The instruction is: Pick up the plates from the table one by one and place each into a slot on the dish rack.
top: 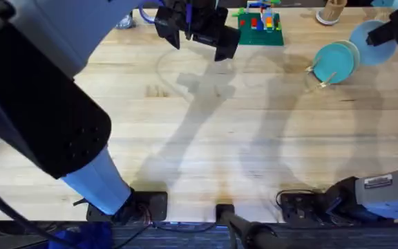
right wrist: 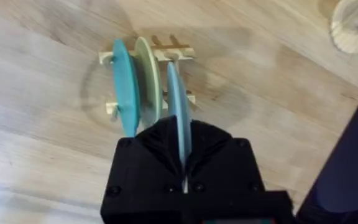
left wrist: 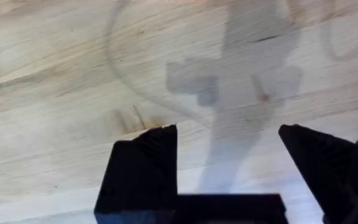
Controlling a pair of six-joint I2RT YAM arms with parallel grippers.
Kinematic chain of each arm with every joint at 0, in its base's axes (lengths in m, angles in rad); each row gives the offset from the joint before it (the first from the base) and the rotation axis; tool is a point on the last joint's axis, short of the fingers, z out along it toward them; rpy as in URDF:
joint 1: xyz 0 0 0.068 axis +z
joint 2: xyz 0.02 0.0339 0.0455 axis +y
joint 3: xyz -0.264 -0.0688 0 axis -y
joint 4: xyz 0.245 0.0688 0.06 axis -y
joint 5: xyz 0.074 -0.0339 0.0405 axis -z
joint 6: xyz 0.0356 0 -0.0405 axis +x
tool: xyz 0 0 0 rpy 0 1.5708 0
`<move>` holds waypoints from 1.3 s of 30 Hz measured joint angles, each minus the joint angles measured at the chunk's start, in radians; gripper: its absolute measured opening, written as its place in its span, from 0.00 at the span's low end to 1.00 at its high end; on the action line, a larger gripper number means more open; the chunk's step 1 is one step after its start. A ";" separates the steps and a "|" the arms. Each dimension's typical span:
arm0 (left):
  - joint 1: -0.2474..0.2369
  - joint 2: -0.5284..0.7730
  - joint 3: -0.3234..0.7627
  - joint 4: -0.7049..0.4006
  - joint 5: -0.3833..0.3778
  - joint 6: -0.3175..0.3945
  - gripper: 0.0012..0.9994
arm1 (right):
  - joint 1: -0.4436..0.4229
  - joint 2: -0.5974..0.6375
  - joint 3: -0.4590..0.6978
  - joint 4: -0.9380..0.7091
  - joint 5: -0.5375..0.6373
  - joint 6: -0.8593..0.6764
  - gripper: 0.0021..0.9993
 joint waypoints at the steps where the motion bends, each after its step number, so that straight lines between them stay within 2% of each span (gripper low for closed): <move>1: 0.000 0.000 0.000 0.000 0.000 0.000 1.00 | 0.000 0.005 0.000 -0.001 -0.005 0.004 0.03; 30: 0.000 0.000 0.000 0.000 0.000 0.000 1.00 | -0.002 0.077 0.009 0.000 -0.020 0.027 0.03; 33: 0.000 0.000 0.000 0.000 0.000 0.000 0.99 | -0.002 0.077 0.009 0.002 -0.020 0.028 0.08; 39: 0.000 0.000 0.000 0.000 0.000 0.000 0.99 | -0.002 0.077 0.009 0.005 -0.021 0.028 0.12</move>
